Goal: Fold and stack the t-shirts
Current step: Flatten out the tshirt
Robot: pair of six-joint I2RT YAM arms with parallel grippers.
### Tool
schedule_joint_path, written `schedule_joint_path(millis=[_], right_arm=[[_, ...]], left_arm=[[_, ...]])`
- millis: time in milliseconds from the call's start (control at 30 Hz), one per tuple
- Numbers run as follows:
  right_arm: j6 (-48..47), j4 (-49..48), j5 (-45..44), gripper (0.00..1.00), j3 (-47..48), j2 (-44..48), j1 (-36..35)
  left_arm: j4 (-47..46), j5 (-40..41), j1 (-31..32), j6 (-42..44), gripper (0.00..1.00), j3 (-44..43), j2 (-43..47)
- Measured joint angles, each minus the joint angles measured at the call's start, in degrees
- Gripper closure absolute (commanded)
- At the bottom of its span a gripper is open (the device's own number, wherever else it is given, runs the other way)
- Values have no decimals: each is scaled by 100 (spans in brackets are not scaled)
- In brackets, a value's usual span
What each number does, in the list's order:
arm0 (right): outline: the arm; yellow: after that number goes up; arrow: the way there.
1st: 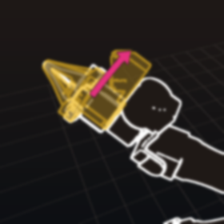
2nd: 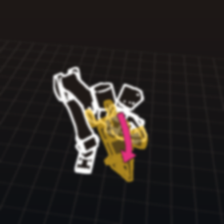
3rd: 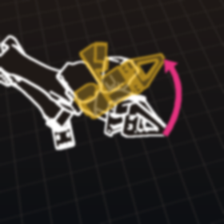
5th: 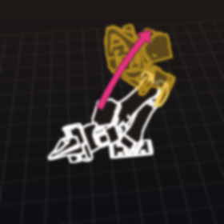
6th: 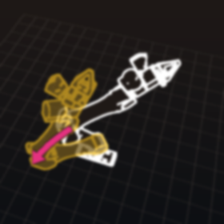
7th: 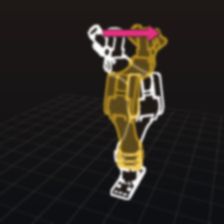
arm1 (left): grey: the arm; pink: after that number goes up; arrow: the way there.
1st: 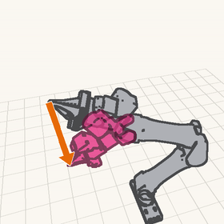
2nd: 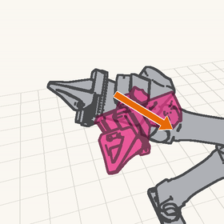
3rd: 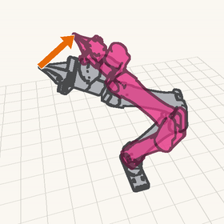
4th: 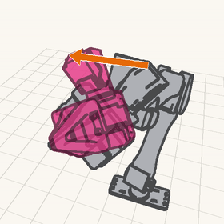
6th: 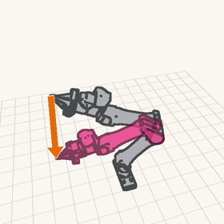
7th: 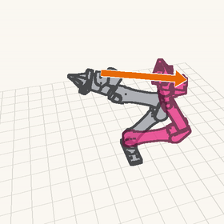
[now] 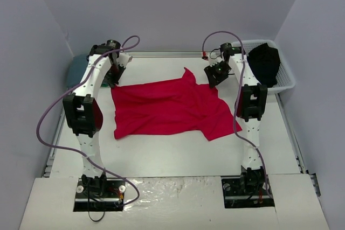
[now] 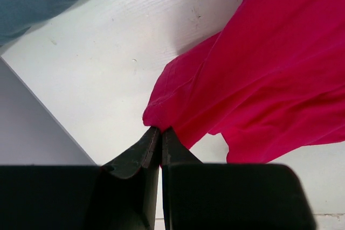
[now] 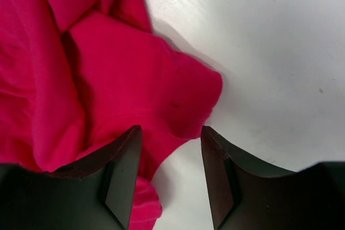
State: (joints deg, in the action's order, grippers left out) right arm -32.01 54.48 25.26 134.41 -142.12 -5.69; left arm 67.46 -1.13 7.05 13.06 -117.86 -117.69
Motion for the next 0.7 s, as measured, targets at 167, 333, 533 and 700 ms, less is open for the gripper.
schedule_joint_path(millis=[167,333,533,700], right_arm=[[-70,81,177,54,-35,-122,-9],[-103,109,212,51,-55,-304,2],[-83,94,188,52,-46,-352,7],[-70,13,57,87,2,-452,11]], left_arm=[[0,96,81,7,98,0,0],[-2,127,164,20,98,2,0],[-4,140,188,22,98,52,0],[-4,140,188,22,98,59,0]])
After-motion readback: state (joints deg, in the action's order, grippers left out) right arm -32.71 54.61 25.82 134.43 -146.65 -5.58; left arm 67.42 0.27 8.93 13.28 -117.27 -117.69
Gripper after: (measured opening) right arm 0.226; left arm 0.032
